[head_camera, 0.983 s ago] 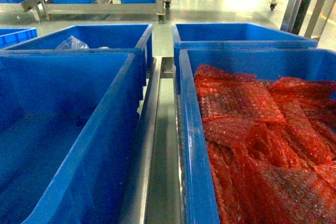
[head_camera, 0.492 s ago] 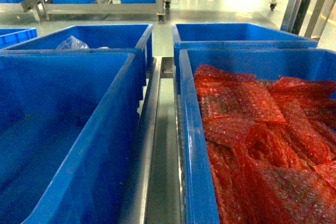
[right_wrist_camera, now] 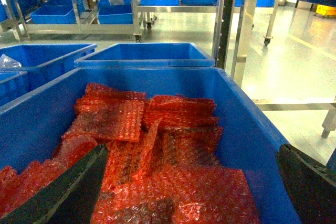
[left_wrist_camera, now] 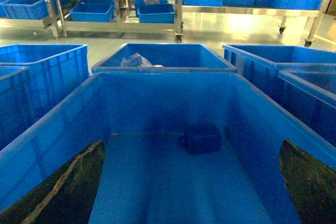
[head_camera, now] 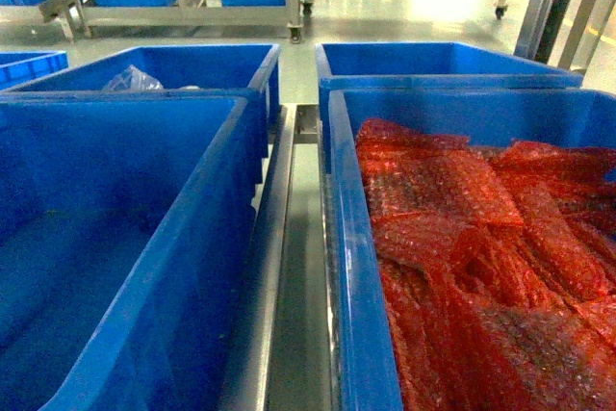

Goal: Pick blue part to blue bin on bottom shelf

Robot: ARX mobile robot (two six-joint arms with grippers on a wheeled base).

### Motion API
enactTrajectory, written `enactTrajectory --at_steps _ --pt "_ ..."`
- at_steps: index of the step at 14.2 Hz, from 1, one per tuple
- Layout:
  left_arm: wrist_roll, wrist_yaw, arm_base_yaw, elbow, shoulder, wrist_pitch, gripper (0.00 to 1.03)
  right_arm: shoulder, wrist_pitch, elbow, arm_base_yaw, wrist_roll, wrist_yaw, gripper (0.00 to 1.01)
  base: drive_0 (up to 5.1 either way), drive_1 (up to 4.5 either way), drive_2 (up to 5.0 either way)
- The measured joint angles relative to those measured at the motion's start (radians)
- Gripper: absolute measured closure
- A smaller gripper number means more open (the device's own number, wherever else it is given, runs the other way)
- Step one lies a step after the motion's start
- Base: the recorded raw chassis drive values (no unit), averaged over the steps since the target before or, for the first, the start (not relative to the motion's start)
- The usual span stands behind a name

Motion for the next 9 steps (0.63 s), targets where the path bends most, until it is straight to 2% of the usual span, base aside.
enactTrajectory --at_steps 9 --pt "0.000 0.000 0.000 0.000 0.000 0.000 0.05 0.000 0.000 0.000 0.000 0.000 0.000 0.03 0.0 0.00 0.0"
